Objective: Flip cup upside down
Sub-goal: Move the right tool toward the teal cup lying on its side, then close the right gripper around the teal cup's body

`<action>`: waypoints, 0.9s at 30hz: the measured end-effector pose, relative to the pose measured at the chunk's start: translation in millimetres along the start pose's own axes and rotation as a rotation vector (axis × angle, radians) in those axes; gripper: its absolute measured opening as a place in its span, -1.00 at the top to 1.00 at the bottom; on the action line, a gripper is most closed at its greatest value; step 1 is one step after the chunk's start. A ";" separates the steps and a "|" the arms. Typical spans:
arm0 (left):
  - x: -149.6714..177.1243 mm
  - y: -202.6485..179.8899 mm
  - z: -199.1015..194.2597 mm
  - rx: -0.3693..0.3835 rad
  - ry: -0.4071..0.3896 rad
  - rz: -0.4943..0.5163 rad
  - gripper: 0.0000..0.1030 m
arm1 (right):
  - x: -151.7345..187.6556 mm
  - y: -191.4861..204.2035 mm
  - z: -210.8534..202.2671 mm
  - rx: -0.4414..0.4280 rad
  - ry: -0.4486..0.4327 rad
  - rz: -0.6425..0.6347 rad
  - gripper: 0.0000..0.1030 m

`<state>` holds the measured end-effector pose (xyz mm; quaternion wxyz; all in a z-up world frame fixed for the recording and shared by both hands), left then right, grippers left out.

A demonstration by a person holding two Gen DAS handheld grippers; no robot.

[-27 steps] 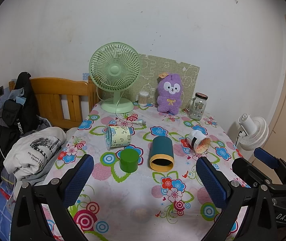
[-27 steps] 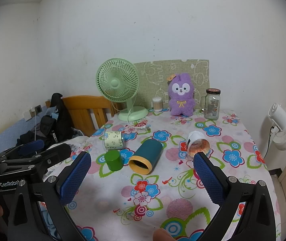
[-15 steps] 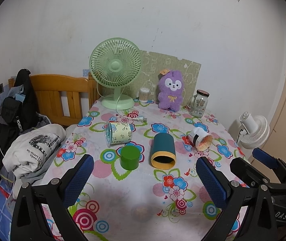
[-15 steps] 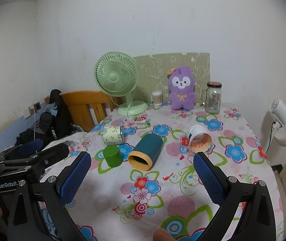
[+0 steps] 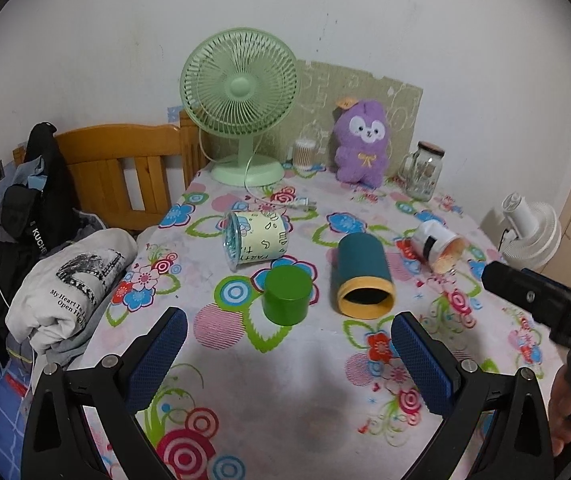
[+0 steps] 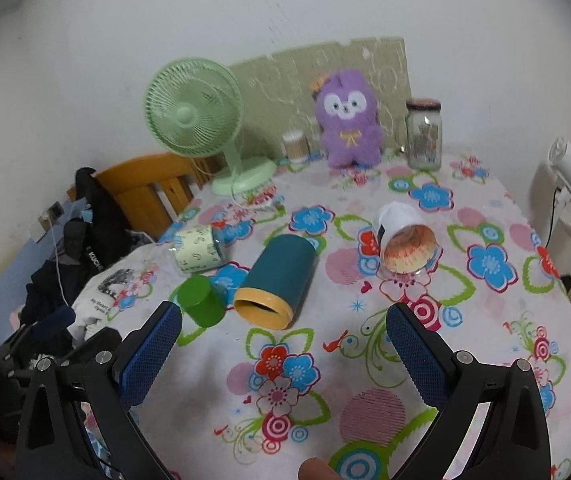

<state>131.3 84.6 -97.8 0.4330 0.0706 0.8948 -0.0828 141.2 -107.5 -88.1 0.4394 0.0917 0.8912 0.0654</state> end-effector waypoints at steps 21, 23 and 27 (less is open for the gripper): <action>-10.1 23.5 98.7 -0.047 0.131 0.046 -1.00 | -17.5 4.4 165.5 0.016 0.329 0.007 -0.99; -10.3 25.6 102.2 -0.048 0.137 0.038 -1.00 | -18.0 6.7 173.9 0.009 0.344 0.005 -0.99; -11.1 28.3 105.2 -0.047 0.141 0.025 -1.00 | -14.4 7.3 192.7 0.033 0.396 -0.016 -0.99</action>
Point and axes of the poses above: each gripper's, at about its wrist camera, not at the fingertips, and z roughly the way its jaws point, y to its left, x to its underside, the point moved 9 cm from there along z, roughly the way its jaws point, and after that the axes turned 4 degrees about -z, right-handed, at the moved point
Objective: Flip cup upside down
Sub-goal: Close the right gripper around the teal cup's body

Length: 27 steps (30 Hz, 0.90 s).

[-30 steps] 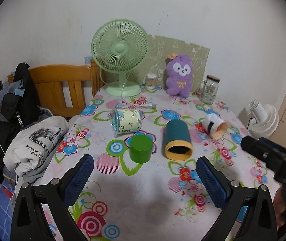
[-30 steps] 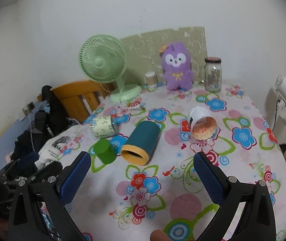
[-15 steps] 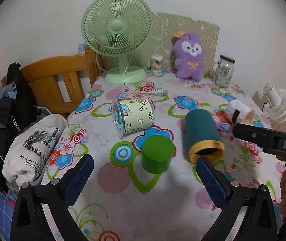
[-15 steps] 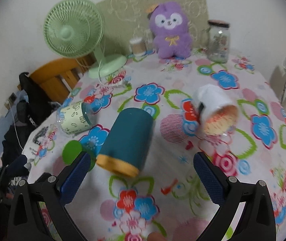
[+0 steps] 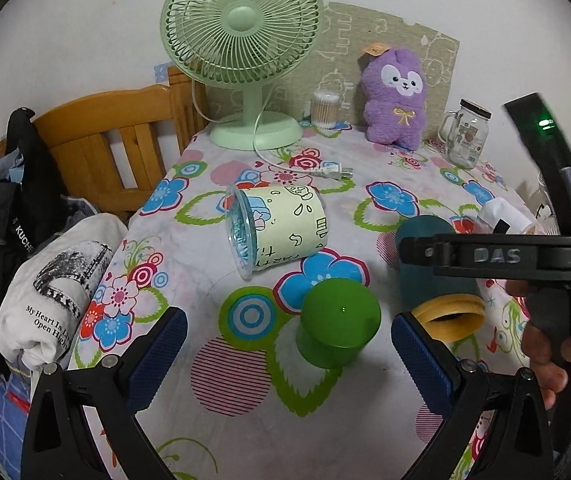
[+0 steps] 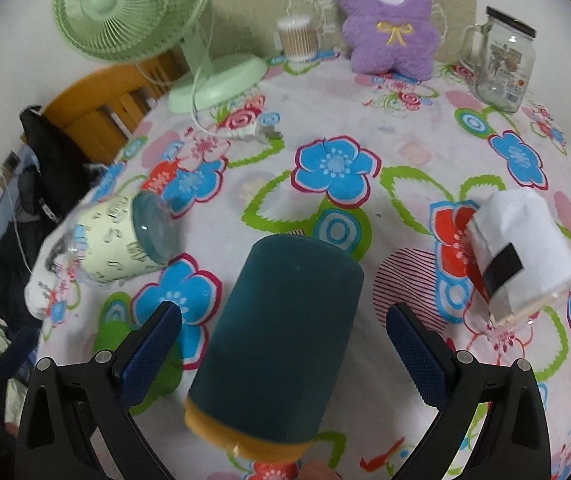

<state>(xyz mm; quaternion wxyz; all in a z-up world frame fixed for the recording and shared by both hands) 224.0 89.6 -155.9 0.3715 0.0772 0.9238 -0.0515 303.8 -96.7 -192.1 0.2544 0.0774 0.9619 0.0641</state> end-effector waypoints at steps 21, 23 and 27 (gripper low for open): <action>11.7 1.1 -48.5 0.046 -0.039 -0.044 -1.00 | 27.5 16.7 -23.8 -0.069 0.044 -0.087 -0.43; 14.5 -1.2 -56.3 0.053 -0.048 -0.042 -1.00 | 32.9 20.0 -35.9 -0.082 0.035 -0.099 -0.42; 21.1 -5.8 -71.6 0.063 -0.061 -0.037 -1.00 | 44.8 24.3 -59.3 -0.103 0.020 -0.115 -0.41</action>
Point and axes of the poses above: each gripper's, at about its wrist camera, not at the fingertips, and z roughly the way its jaws point, y to its left, x to its underside, the point moved 9 cm from there along z, roughly the way its jaws point, and after that the axes turned 4 degrees about -z, right-handed, at the moved point
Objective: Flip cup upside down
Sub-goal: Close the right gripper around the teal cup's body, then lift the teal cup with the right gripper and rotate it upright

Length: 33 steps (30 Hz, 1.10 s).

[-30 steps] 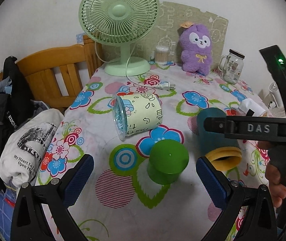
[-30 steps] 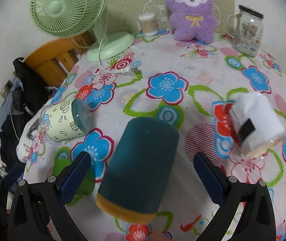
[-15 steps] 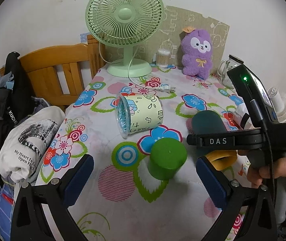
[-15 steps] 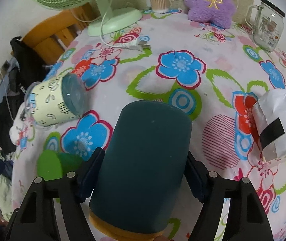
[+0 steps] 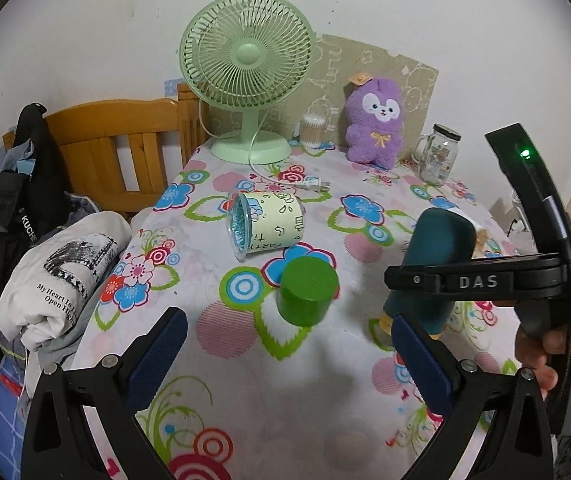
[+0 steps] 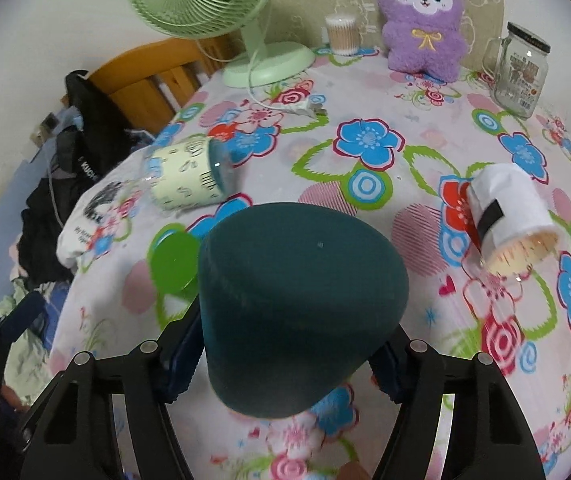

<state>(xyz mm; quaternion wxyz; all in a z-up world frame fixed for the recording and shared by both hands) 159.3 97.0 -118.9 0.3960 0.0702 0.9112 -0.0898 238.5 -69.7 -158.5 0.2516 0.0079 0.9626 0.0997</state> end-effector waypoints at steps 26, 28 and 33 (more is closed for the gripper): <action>72.8 -34.2 -90.2 0.105 0.014 0.005 -1.00 | 117.1 33.9 -43.6 -0.133 0.184 -0.094 -0.40; 75.1 -34.2 -90.9 0.104 0.018 0.004 -1.00 | 115.8 39.0 -31.6 -0.159 0.203 -0.089 -0.40; 76.8 -31.6 -91.1 0.088 0.021 -0.007 -1.00 | 107.3 44.4 -11.0 -0.198 0.218 -0.067 -0.41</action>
Point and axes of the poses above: each gripper's, at about its wrist camera, not at the fingertips, and z roughly the way its jaws point, y to its left, x to its underside, the point moved 9 cm from there along z, roughly the way its jaws point, and after that the axes turned 4 degrees about -z, right-handed, at the moved point
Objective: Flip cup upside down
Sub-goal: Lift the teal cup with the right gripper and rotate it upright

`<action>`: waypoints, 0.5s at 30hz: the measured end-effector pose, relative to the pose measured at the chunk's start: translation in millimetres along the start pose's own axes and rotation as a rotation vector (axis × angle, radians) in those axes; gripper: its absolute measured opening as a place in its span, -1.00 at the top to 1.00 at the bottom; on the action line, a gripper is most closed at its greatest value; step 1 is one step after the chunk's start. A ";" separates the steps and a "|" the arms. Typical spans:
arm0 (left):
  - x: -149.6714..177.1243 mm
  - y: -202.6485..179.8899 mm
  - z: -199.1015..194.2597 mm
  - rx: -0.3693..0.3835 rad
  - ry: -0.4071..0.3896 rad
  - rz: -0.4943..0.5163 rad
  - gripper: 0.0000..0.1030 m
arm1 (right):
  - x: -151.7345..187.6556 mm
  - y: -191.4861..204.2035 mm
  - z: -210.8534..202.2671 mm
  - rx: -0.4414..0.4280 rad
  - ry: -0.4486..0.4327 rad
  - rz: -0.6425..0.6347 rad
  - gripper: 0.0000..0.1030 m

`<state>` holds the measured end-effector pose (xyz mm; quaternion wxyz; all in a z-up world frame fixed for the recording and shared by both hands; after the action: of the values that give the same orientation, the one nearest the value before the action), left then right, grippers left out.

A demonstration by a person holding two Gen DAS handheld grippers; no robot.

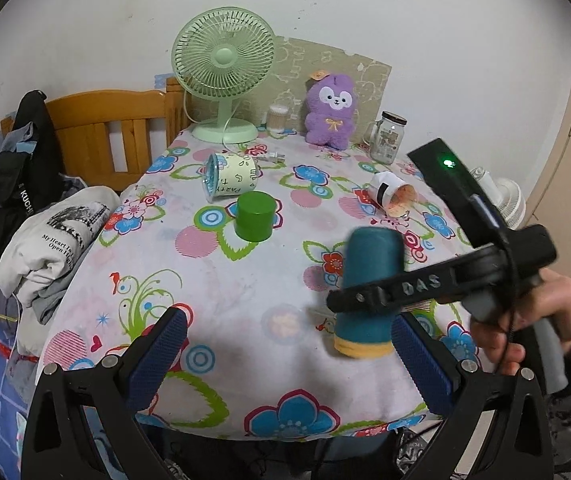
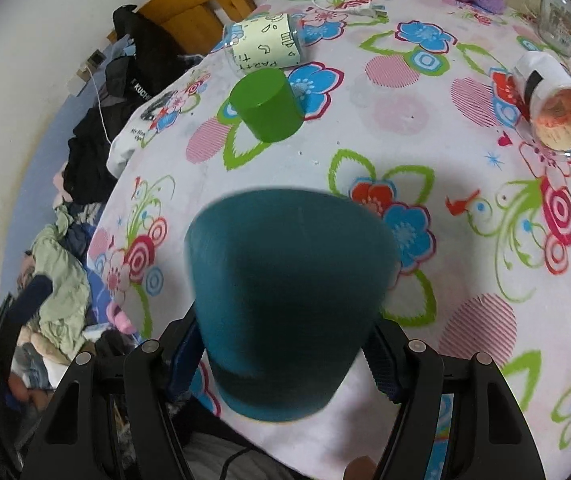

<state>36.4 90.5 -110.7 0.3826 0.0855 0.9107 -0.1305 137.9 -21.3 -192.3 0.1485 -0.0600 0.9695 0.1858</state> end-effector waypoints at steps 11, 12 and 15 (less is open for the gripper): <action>-0.8 3.1 3.4 -0.015 0.006 -0.015 -1.00 | -11.1 -6.8 1.9 0.018 -0.019 0.018 -0.71; -1.0 2.7 4.1 -0.015 0.007 -0.015 -1.00 | -11.1 -7.2 -0.2 0.016 -0.022 0.019 -0.71; -1.6 1.3 6.0 -0.013 0.010 -0.014 -1.00 | -11.6 -7.9 -5.9 0.006 -0.037 0.021 -0.71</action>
<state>41.9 89.9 -113.8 0.3776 0.0774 0.9139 -0.1269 148.7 -30.1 -186.2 0.1647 -0.0458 0.9677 0.1854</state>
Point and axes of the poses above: each gripper's, at about its wrist camera, not at the fingertips, and z roughly the way its jaws point, y to its left, x to its underside, the point moved 9 cm from there along z, roughly the way its jaws point, and after that the axes turned 4 degrees about -z, right-handed, at the moved point
